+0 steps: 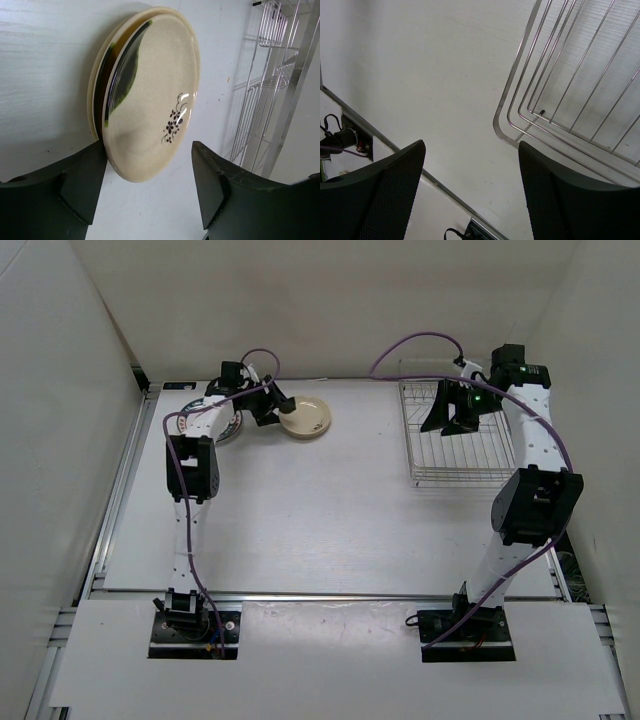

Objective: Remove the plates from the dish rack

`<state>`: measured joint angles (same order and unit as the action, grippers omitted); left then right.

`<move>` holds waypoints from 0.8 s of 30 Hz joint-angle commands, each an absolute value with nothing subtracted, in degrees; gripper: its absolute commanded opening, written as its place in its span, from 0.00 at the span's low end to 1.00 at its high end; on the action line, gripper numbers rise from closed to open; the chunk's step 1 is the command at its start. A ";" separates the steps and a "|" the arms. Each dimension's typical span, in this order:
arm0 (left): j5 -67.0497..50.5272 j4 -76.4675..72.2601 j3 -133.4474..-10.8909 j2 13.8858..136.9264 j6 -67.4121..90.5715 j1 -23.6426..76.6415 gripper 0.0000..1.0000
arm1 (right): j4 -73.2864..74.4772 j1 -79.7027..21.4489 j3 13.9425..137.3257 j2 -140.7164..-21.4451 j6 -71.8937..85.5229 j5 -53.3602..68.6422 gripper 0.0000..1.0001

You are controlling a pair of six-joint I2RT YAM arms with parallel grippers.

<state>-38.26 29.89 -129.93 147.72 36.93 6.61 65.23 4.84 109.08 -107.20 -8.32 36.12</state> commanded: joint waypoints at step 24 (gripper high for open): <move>-36.56 32.70 -121.03 131.07 26.64 7.12 0.87 | 58.98 4.57 106.09 -104.25 -2.12 35.61 0.84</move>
<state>-36.64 33.06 -120.99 141.60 29.87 6.85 62.46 4.75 107.81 -107.07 -5.85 38.20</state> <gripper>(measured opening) 0.865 0.825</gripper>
